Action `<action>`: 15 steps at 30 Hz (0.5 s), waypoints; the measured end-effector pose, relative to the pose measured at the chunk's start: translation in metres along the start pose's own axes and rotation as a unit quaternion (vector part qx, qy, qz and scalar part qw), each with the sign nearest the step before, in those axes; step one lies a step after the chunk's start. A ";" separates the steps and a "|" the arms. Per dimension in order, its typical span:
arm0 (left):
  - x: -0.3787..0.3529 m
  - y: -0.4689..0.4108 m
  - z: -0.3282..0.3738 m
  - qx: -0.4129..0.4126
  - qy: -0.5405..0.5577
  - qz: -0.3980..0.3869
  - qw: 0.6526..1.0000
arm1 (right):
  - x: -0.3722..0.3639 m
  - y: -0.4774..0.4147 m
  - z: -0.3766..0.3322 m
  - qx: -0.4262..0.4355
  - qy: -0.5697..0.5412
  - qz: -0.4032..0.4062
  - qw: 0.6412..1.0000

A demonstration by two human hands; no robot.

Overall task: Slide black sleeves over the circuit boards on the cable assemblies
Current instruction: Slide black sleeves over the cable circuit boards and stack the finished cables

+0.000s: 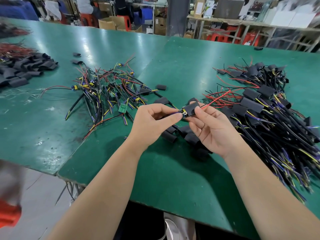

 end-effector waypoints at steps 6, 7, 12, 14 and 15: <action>-0.002 0.000 -0.007 0.049 0.021 -0.011 0.999 | 0.001 0.000 0.001 0.006 0.019 0.011 1.000; -0.002 0.000 -0.009 0.056 0.018 -0.015 0.998 | 0.002 0.000 0.000 0.012 0.031 0.019 0.999; -0.001 0.002 -0.017 0.083 -0.002 -0.027 0.996 | 0.003 0.001 -0.010 0.068 0.088 0.056 0.992; 0.000 0.001 -0.015 0.079 0.008 -0.022 0.997 | 0.001 0.002 -0.011 0.076 0.092 0.051 0.992; 0.000 0.001 -0.014 0.074 0.016 -0.018 0.997 | 0.000 0.002 -0.011 0.073 0.088 0.045 0.992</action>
Point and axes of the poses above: each hand's wrist, its own y-axis away from the middle knuckle, its own x-axis out of the back of the hand, z = x × y, the point moved 10 cm from there along -y, towards the middle knuckle, and after that the axes turned 5 degrees about -x, right-handed, at the moved point
